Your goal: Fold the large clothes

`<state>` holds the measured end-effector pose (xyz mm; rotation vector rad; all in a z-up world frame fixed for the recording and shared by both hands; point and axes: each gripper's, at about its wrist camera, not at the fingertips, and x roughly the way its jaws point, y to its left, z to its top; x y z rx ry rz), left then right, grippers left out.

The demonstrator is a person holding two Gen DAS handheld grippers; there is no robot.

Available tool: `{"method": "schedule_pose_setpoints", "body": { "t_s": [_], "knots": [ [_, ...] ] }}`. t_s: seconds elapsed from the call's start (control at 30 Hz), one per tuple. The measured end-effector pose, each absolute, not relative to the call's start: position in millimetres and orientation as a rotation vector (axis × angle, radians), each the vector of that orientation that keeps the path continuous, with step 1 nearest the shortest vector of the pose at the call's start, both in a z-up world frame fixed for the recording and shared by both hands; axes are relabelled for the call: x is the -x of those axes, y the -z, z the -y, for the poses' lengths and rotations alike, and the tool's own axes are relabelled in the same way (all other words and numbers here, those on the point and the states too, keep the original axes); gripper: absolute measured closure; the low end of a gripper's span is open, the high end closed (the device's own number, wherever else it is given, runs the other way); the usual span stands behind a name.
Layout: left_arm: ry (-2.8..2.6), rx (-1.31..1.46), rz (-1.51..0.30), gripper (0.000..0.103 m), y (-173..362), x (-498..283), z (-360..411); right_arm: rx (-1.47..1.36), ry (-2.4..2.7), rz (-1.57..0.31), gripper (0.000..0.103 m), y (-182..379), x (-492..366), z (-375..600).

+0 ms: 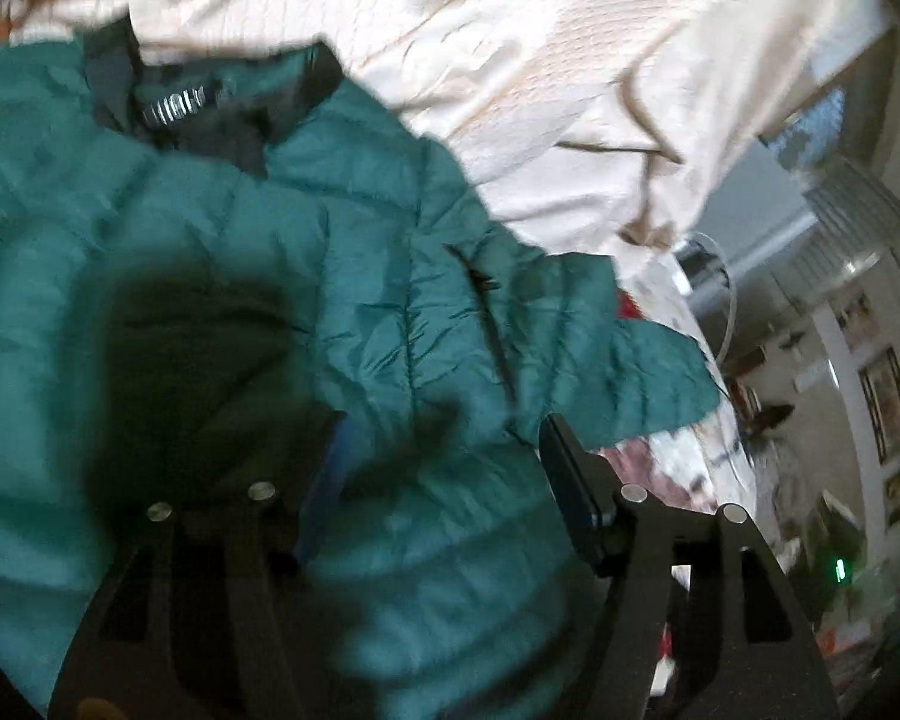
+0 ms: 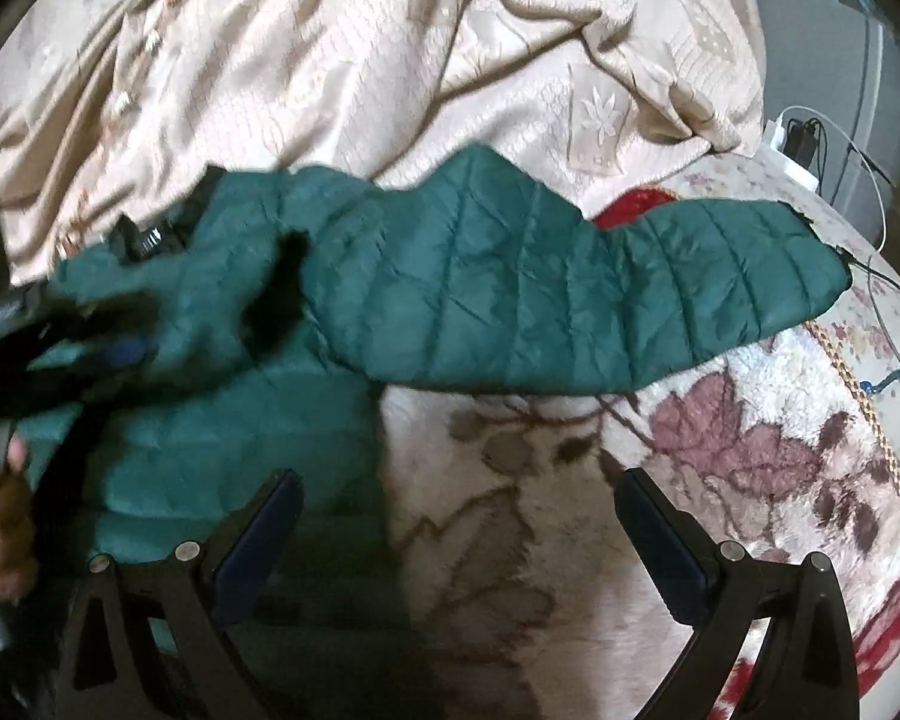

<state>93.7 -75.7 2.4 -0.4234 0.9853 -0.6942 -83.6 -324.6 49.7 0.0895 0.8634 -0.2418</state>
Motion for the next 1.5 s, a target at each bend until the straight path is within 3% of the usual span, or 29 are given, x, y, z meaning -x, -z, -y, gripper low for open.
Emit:
{"method": "schedule_pose_setpoints", "body": {
  "t_s": [0.17, 0.37, 0.5, 0.63, 0.9, 1.03, 1.1, 1.3, 1.5],
  "knots": [
    [0.409, 0.385, -0.814, 0.038, -36, -96, -14, -0.089, 0.151, -0.775, 0.0, -70, 63, 287],
    [0.021, 0.543, -0.814, 0.038, -11, -119, -116, -0.007, -0.108, -0.758, 0.0, -79, -1, 212],
    [-0.014, 0.525, -0.872, 0.038, 2, -132, -113, 0.068, -0.159, -0.873, 0.0, -37, -50, 184],
    [-0.077, 0.345, -0.938, 0.038, 16, -139, -94, -0.099, -0.139, -1.096, 0.0, 26, -71, 216],
    [-0.09, 0.361, -0.883, 0.033, -11, -121, -90, -0.091, -0.145, -1.124, 0.0, 22, -77, 210],
    [-0.109, 0.318, -0.756, 0.033, -41, -119, -97, -0.117, -0.115, -0.896, 0.0, -28, -83, 205],
    [-0.109, 0.304, -0.777, 0.033, -35, -133, -97, -0.111, -0.134, -0.823, 0.0, -37, -96, 197],
    [-0.148, 0.306, -0.939, 0.031, 19, -163, -101, -0.105, -0.15, -1.01, 0.0, 32, -138, 198],
    [-0.159, 0.303, -0.911, 0.031, -1, -145, -98, -0.096, -0.138, -0.964, 0.001, 5, -128, 198]
  ]
}}
